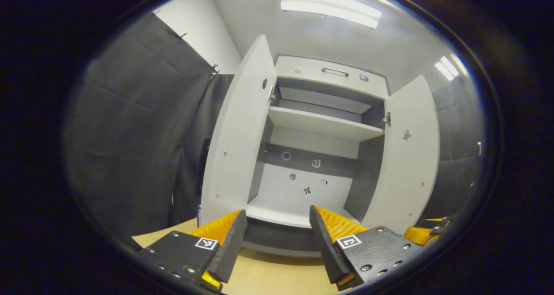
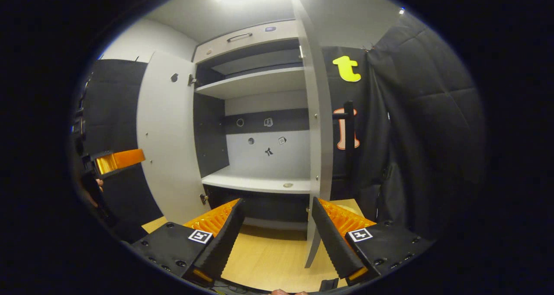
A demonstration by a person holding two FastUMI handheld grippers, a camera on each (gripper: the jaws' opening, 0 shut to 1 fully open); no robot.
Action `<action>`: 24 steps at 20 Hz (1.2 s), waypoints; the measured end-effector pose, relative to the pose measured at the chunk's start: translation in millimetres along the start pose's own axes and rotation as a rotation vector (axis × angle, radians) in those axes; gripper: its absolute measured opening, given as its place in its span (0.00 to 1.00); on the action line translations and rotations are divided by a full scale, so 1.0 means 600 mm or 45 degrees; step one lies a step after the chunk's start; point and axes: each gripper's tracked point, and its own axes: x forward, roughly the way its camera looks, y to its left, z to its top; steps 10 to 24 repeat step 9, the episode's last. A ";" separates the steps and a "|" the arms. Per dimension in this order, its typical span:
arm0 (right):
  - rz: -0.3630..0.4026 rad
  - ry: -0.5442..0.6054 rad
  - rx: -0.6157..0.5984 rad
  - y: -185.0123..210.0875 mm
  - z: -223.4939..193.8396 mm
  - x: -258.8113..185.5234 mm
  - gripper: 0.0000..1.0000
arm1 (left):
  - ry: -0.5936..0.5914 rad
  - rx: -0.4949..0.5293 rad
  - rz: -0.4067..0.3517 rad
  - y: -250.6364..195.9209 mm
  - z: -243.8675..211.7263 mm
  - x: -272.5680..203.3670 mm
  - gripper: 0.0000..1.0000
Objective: Open the right door of the double-door shoe cabinet with the right hand, and open the left door with the left hand.
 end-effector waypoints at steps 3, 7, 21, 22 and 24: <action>0.049 -0.011 -0.033 0.003 0.002 -0.012 0.99 | 0.046 -0.047 0.011 -0.003 -0.015 -0.003 0.84; 0.000 -0.021 0.088 -0.020 0.017 0.000 0.99 | 0.041 0.029 -0.010 -0.016 -0.008 -0.009 0.84; -0.053 -0.022 0.145 -0.031 0.020 0.011 0.92 | 0.027 0.091 -0.033 -0.020 0.001 0.000 0.84; -0.053 -0.022 0.145 -0.031 0.020 0.011 0.92 | 0.027 0.091 -0.033 -0.020 0.001 0.000 0.84; -0.053 -0.022 0.145 -0.031 0.020 0.011 0.92 | 0.027 0.091 -0.033 -0.020 0.001 0.000 0.84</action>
